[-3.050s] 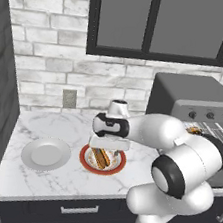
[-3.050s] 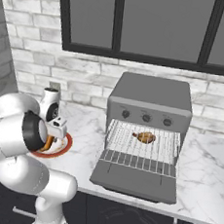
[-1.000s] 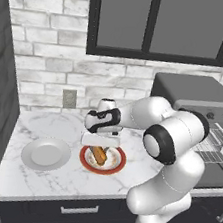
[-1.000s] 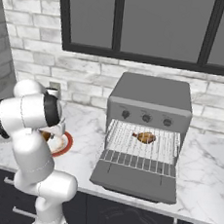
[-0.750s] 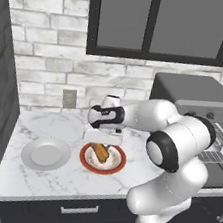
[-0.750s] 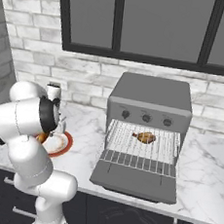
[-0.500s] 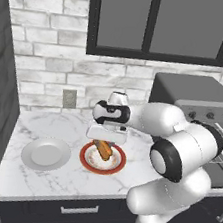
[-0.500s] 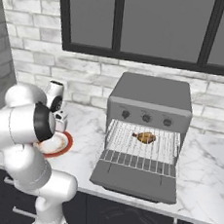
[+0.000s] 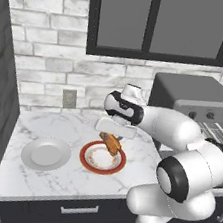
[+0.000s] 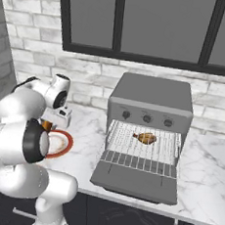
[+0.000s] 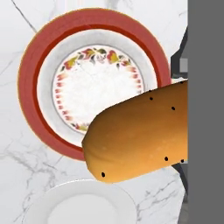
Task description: Open the toaster oven door. Place the hotdog bun on the top rack in the toaster oven and place the chicken drumstick on the bottom rack.
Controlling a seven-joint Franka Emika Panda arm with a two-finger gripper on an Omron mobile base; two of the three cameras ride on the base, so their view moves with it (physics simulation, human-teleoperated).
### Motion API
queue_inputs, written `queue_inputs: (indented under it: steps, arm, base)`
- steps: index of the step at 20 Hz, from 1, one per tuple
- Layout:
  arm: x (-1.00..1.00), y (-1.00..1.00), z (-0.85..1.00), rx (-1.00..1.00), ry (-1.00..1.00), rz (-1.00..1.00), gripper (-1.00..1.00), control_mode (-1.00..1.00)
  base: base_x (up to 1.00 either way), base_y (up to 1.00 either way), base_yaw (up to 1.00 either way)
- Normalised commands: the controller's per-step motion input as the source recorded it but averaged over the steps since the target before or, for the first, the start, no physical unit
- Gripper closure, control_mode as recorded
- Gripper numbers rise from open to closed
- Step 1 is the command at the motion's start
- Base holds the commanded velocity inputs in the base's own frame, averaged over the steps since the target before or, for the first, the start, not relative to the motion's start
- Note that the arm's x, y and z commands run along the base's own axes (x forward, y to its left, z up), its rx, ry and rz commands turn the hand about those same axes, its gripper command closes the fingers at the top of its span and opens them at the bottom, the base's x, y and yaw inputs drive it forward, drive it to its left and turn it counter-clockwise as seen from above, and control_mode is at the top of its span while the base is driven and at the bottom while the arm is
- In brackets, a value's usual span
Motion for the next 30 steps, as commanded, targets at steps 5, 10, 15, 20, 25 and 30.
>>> queue_inputs:
  steps: [5,10,15,20,25,30]
  arm:
    - [-0.19,-0.29,0.5,0.0,0.0,0.02,1.0,-1.0]
    - [-0.2,-0.46,0.39,0.0,-0.06,0.0,1.0,-1.0]
    - [-0.18,-0.6,0.29,0.02,-0.12,-0.01,1.0,-1.0]
    - [-0.12,-0.55,0.25,0.03,-0.1,-0.1,1.0,-1.0]
    - [-0.04,-0.63,0.23,0.04,-0.11,-0.12,1.0,-1.0]
    - [-0.01,-0.67,0.19,0.0,-0.03,-0.12,1.0,-1.0]
  base:
    - [0.0,0.0,0.0]
    - [0.0,0.0,0.0]
    - [0.0,0.0,0.0]
    - [0.0,0.0,0.0]
    - [0.0,0.0,0.0]
    - [0.0,0.0,0.0]
